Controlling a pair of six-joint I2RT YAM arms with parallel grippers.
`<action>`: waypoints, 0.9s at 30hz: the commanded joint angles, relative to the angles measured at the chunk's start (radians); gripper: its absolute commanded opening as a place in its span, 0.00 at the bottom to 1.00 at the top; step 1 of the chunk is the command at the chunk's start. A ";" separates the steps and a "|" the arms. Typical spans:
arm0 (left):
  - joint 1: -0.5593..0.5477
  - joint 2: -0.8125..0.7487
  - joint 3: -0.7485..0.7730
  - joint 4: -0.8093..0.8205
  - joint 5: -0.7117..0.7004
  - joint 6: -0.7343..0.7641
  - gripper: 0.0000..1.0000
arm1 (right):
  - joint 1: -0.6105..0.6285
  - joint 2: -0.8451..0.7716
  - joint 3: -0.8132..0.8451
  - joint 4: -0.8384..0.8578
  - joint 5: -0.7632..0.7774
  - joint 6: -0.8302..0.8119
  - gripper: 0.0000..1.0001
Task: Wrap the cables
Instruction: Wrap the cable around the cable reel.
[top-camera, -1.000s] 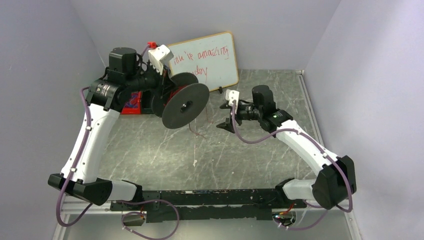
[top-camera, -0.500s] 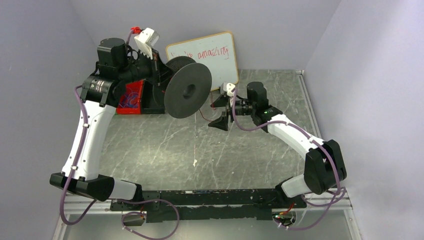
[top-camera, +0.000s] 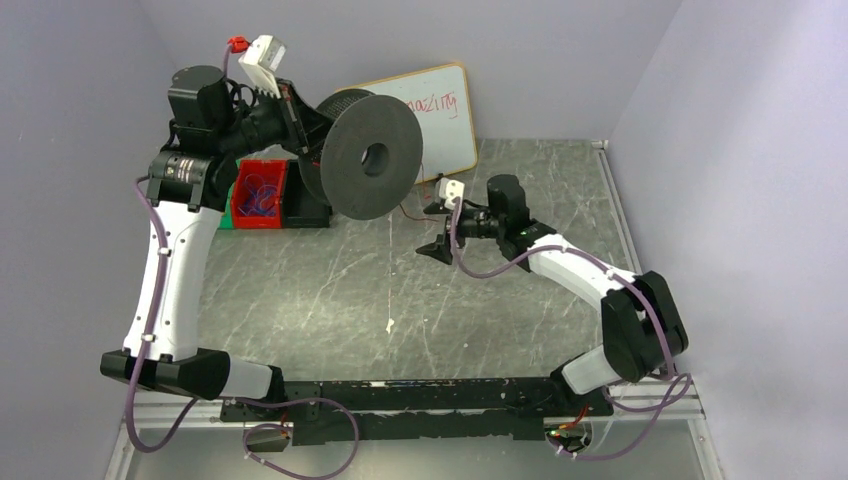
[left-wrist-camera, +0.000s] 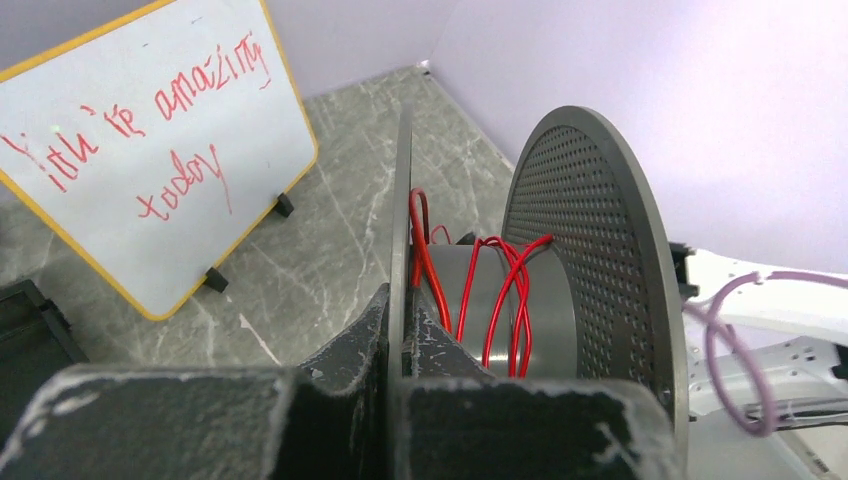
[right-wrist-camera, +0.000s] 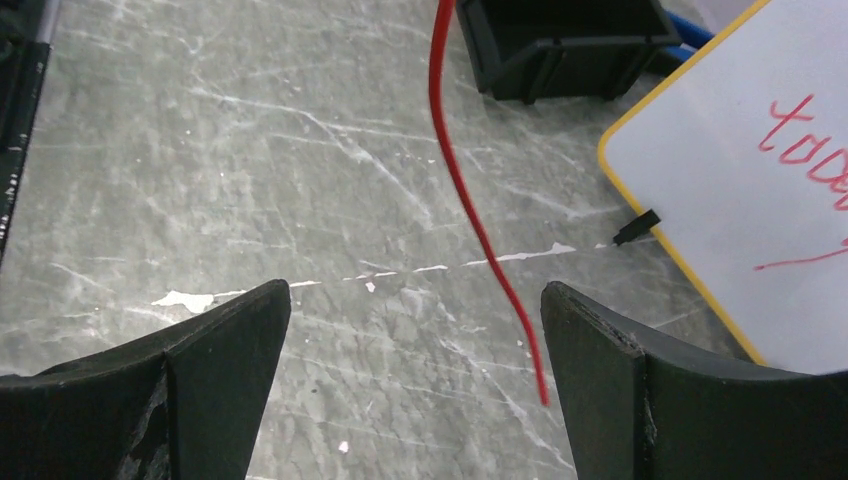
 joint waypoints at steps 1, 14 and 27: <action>0.023 -0.002 0.062 0.135 0.075 -0.109 0.02 | 0.043 0.034 -0.018 0.133 0.110 -0.020 0.99; 0.062 -0.011 0.056 0.162 0.100 -0.174 0.03 | 0.057 0.068 0.056 -0.065 0.153 -0.232 0.26; 0.041 -0.006 -0.014 0.067 -0.274 -0.024 0.02 | 0.396 -0.043 0.372 -0.775 0.240 -0.544 0.00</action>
